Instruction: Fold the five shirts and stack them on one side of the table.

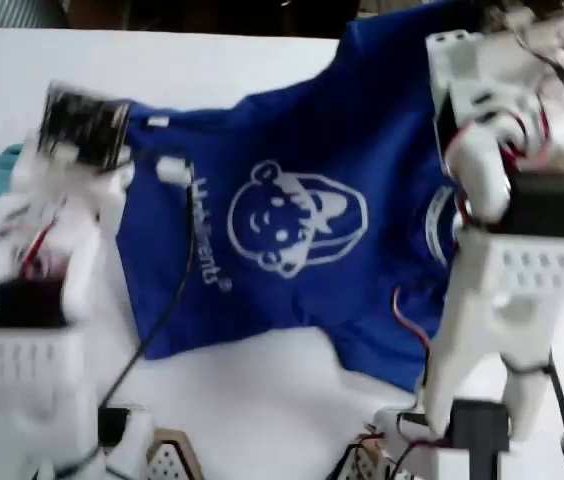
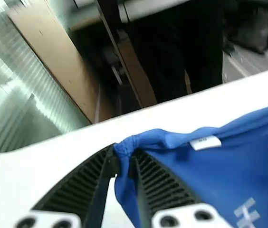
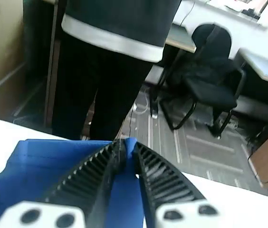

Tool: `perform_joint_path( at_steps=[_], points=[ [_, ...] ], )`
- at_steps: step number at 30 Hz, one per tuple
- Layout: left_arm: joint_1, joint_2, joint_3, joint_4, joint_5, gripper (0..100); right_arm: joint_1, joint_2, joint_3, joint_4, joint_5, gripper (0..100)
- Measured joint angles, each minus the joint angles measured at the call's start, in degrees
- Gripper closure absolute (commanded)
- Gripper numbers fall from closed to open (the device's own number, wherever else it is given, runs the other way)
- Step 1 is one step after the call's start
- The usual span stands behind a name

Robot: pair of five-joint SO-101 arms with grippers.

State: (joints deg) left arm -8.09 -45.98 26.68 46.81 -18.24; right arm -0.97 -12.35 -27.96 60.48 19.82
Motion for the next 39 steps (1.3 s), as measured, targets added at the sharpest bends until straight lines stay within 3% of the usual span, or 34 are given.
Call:
perform_joint_path(
  at_steps=[7,17,25,39],
  points=[
    [0.18,24.62,-16.26,0.79,0.0,97,0.0,10.81,0.53,-5.01,0.0,97.8],
    [0.26,51.43,-34.99,16.26,0.0,97,0.18,21.71,0.7,3.6,0.0,97.8],
    [0.26,57.58,-42.11,32.09,0.0,97,0.18,22.15,0.7,14.86,0.0,97.8],
    [0.26,57.67,-42.37,49.14,-2.55,97,0.18,21.8,0.7,28.4,0.0,97.7]
  ],
)
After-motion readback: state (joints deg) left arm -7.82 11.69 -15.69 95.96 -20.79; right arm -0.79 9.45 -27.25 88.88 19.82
